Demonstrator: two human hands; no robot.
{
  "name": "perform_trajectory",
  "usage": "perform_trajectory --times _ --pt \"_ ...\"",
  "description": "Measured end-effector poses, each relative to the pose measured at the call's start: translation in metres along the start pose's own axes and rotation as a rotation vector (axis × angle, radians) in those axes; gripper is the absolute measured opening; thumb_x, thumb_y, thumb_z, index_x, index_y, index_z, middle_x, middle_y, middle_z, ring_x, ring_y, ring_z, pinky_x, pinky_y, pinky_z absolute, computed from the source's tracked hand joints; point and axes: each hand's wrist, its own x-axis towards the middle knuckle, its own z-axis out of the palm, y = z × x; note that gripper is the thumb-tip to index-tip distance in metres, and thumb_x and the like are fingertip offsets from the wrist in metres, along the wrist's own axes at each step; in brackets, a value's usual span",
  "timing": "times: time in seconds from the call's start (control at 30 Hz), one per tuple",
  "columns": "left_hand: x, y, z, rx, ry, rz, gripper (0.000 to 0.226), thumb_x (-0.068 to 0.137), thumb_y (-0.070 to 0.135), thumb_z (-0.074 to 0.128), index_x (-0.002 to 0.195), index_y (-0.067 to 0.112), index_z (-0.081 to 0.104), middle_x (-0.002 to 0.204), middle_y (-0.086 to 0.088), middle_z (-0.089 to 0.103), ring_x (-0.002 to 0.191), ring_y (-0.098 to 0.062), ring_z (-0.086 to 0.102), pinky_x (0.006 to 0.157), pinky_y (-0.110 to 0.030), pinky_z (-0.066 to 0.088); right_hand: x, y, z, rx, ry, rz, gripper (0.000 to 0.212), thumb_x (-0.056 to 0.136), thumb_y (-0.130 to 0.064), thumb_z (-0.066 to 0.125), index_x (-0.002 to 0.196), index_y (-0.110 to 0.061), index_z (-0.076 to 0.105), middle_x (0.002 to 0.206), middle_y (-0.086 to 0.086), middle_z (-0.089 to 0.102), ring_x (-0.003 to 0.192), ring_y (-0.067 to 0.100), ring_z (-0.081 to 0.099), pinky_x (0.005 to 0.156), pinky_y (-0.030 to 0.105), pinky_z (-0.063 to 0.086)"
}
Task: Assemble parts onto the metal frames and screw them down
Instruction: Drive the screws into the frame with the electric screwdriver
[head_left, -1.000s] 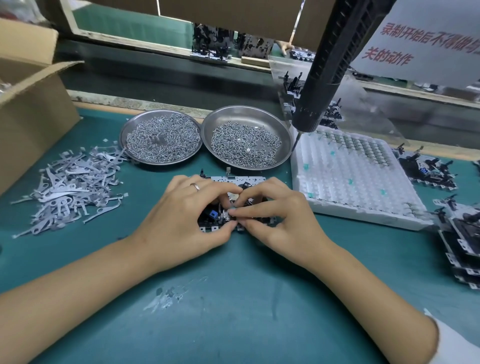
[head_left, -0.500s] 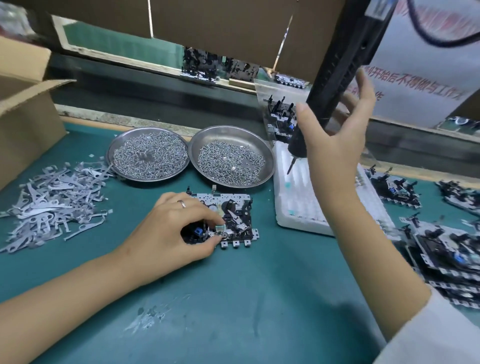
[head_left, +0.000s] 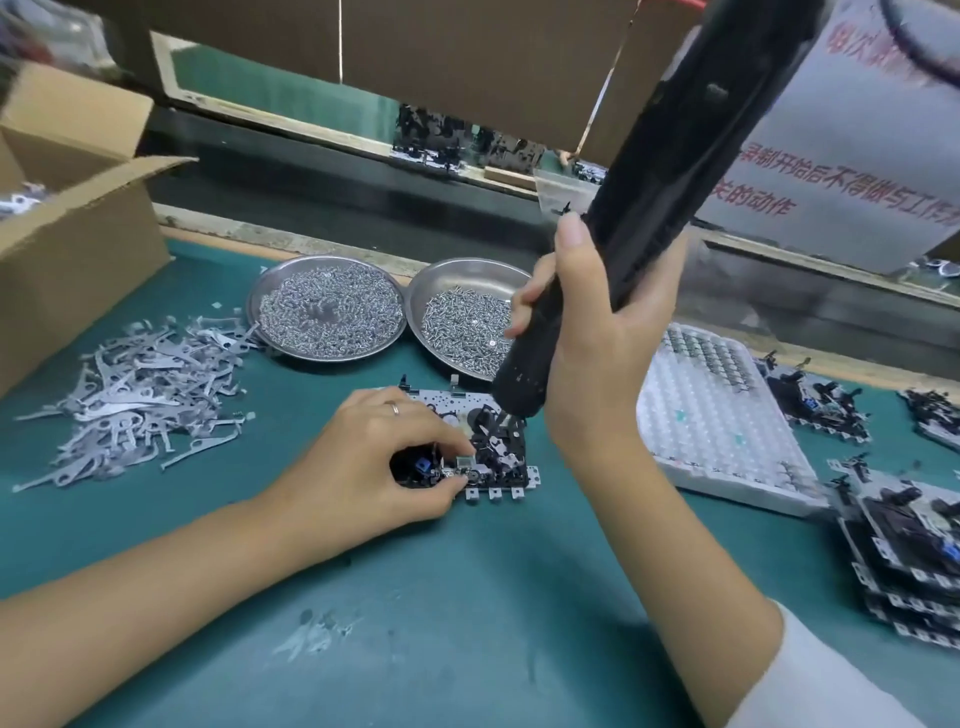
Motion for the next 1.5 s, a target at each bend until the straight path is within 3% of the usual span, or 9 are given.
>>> perform_trajectory --times 0.13,0.27,0.43,0.87,1.5 --pt "0.000 0.001 0.000 0.031 -0.002 0.000 0.022 0.068 0.035 0.072 0.083 0.018 0.074 0.080 0.015 0.069 0.080 -0.012 0.058 0.086 -0.033 0.042 -0.018 0.004 0.011 0.078 -0.051 0.003 0.018 0.089 -0.010 0.057 0.093 -0.012 0.039 0.054 0.003 0.048 0.038 0.019 0.045 0.042 0.025 0.039" --pt "0.000 0.000 -0.001 0.039 -0.025 -0.016 0.033 0.070 0.042 0.065 0.085 0.014 0.074 0.081 0.011 0.069 0.081 -0.017 0.058 0.087 -0.033 0.040 -0.024 0.007 0.013 0.115 -0.058 0.040 0.018 0.088 -0.008 0.055 0.094 -0.012 0.038 0.053 0.004 0.048 0.037 0.020 0.043 0.041 0.025 0.038" --pt "0.000 0.000 0.000 0.039 -0.007 -0.011 0.023 0.068 0.030 0.072 0.083 0.013 0.074 0.080 0.013 0.067 0.080 -0.015 0.057 0.086 -0.032 0.040 -0.025 0.007 0.012 0.130 -0.053 0.040 0.017 0.089 -0.007 0.053 0.096 -0.010 0.037 0.053 0.006 0.048 0.038 0.023 0.042 0.040 0.030 0.037" --pt "0.000 0.000 0.000 0.024 -0.005 0.011 0.023 0.068 0.027 0.073 0.084 0.011 0.075 0.081 0.015 0.065 0.079 -0.013 0.055 0.086 -0.038 0.043 -0.026 0.008 0.012 0.143 -0.056 0.007 0.017 0.089 -0.003 0.052 0.094 -0.009 0.037 0.053 0.009 0.046 0.037 0.026 0.040 0.039 0.031 0.035" --pt "0.001 0.001 0.000 0.033 -0.005 0.024 0.021 0.068 0.026 0.073 0.081 0.010 0.074 0.076 0.014 0.062 0.076 -0.016 0.055 0.081 -0.035 0.043 -0.029 0.011 0.011 0.140 -0.067 -0.007 0.018 0.088 -0.004 0.052 0.093 -0.012 0.037 0.055 0.009 0.045 0.037 0.021 0.041 0.039 0.028 0.037"
